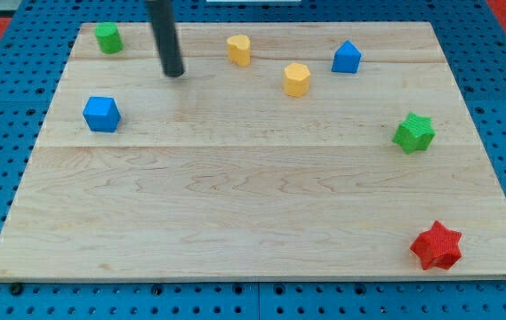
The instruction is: Push the yellow heart to center
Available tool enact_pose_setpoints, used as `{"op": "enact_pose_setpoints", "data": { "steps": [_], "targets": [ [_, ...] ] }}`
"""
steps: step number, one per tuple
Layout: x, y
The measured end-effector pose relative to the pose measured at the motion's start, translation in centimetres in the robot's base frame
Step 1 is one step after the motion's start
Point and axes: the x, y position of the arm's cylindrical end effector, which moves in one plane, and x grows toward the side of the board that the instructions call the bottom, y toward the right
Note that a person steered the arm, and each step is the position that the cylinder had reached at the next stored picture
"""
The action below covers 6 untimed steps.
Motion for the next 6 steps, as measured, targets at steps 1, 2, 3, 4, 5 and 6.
{"op": "enact_pose_setpoints", "data": {
  "steps": [1, 2, 3, 4, 5, 6],
  "targets": [
    [-6.1, 2.3],
    [-4.5, 10.9],
    [2.0, 12.5],
    [1.5, 12.5],
    [-2.4, 11.9],
    [-3.4, 7.9]
  ]
}}
